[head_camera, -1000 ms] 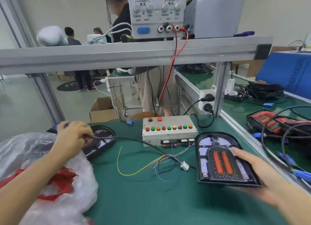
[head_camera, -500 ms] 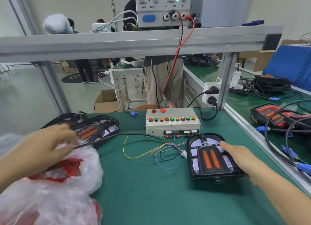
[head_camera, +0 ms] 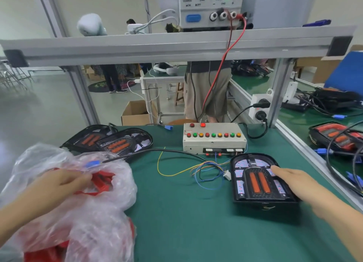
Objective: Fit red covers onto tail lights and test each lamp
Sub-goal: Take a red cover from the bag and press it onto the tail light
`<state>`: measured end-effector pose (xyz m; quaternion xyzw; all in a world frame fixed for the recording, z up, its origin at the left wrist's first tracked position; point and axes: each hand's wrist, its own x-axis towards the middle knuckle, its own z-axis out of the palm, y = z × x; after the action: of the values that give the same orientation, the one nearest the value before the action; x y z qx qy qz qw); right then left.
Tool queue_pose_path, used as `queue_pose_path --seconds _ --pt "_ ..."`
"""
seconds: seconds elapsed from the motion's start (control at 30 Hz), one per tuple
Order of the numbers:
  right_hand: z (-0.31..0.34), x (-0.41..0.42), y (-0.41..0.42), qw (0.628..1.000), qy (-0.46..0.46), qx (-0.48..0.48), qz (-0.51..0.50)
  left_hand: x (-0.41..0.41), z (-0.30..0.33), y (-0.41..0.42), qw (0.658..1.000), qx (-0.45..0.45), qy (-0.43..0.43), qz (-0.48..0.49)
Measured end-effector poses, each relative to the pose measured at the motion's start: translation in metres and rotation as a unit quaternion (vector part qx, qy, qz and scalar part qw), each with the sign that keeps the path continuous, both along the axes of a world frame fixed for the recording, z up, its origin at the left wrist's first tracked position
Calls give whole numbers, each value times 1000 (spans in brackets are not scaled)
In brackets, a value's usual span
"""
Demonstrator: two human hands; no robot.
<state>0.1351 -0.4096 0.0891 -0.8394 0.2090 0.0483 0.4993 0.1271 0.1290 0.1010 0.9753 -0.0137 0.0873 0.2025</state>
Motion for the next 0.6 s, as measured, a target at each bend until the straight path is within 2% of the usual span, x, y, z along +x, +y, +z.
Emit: queue_pose_path --seconds 0.1,0.17,0.23,0.4,0.5,0.6 --pt "1 -1 2 1000 -4 -16 2 8 4 -20 996 50 -49 -55" --pt "1 -1 3 1000 -6 -25 8 14 -1 -36 985 133 -21 -108" --pt "1 -3 4 999 -6 -36 11 19 -7 -48 960 238 17 -146" --pt "2 -4 3 998 -2 -57 30 23 -9 -61 935 321 -16 -149" --pt "2 -3 1 997 -4 -72 39 20 -2 -48 946 255 -72 -187" --pt "3 -3 -2 995 -3 -89 47 19 9 -38 976 135 -89 -147"
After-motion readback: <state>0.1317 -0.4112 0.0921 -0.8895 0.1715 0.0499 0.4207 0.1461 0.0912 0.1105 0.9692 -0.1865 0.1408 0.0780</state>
